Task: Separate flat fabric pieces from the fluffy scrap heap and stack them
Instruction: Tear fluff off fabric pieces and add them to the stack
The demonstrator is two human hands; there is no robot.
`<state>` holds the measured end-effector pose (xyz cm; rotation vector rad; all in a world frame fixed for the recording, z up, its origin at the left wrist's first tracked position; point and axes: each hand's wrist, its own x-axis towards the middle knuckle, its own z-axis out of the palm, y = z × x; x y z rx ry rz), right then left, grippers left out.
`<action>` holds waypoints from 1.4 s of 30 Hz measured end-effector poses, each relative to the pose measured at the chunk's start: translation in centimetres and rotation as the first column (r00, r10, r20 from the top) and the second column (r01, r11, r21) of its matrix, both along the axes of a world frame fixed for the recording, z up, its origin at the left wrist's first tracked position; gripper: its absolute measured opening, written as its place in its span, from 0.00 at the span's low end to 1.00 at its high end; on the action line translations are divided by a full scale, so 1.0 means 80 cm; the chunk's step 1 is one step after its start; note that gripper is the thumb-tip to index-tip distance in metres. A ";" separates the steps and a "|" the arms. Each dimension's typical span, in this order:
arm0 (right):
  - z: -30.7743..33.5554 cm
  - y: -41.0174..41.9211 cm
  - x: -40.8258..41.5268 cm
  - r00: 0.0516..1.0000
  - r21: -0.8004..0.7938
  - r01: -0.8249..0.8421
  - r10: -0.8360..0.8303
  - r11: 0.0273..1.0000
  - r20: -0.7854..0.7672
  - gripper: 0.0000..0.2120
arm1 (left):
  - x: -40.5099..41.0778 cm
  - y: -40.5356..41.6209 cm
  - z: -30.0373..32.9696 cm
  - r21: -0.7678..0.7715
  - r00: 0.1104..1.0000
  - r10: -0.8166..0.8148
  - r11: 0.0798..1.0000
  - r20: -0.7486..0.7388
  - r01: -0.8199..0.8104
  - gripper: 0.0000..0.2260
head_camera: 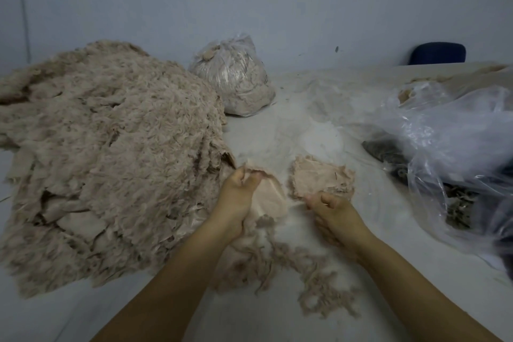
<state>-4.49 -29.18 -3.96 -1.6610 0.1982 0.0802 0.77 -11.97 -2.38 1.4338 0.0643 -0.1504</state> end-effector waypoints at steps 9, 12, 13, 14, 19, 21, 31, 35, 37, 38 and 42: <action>-0.013 0.022 -0.001 0.984 0.233 -0.170 0.177 0.958 -0.011 0.16 | -0.004 -0.009 0.001 0.077 0.999 -0.015 0.997 0.034 0.013 0.07; -0.015 0.012 0.002 1.000 0.193 -0.027 0.026 0.981 0.006 0.18 | -0.002 0.001 -0.001 0.139 0.999 0.016 0.990 0.048 -0.023 0.12; -0.017 0.014 0.002 0.999 0.233 0.031 -0.028 0.972 -0.017 0.19 | -0.003 -0.001 -0.002 0.153 0.999 0.015 0.988 0.046 -0.021 0.13; -0.018 0.018 0.003 0.996 0.305 0.072 -0.053 0.950 -0.069 0.20 | -0.005 -0.006 -0.004 0.155 0.999 0.018 0.988 0.045 -0.024 0.13; -0.018 0.048 0.003 0.996 0.359 0.069 -0.046 0.931 -0.072 0.19 | -0.013 -0.025 -0.011 0.029 0.999 -0.023 0.999 -0.042 0.024 0.05; -0.015 0.047 0.011 0.946 0.321 0.297 -0.323 0.899 0.029 0.12 | -0.016 -0.020 -0.012 -0.051 0.990 -0.096 0.995 -0.107 0.091 0.04; -0.001 0.042 0.023 0.939 -0.014 0.262 -0.251 0.965 0.235 0.21 | -0.006 -0.011 -0.001 0.113 0.959 -0.278 0.956 0.045 0.272 0.17; 0.001 0.040 0.024 0.925 -0.010 0.279 -0.266 0.960 0.273 0.24 | -0.001 -0.012 -0.012 0.342 0.957 -0.231 0.926 0.173 0.161 0.16; 0.000 0.039 0.024 0.923 -0.030 0.286 -0.267 0.958 0.276 0.23 | 0.008 -0.006 -0.017 0.426 0.970 -0.141 0.904 0.196 0.045 0.18; -0.001 0.036 0.024 0.925 -0.048 0.288 -0.264 0.957 0.274 0.22 | 0.014 -0.001 -0.018 0.461 0.976 -0.043 0.885 0.213 -0.062 0.19; -0.002 0.035 0.023 0.936 -0.132 0.245 -0.198 0.960 0.291 0.20 | 0.019 0.006 -0.007 0.289 0.990 0.034 0.955 0.138 -0.073 0.21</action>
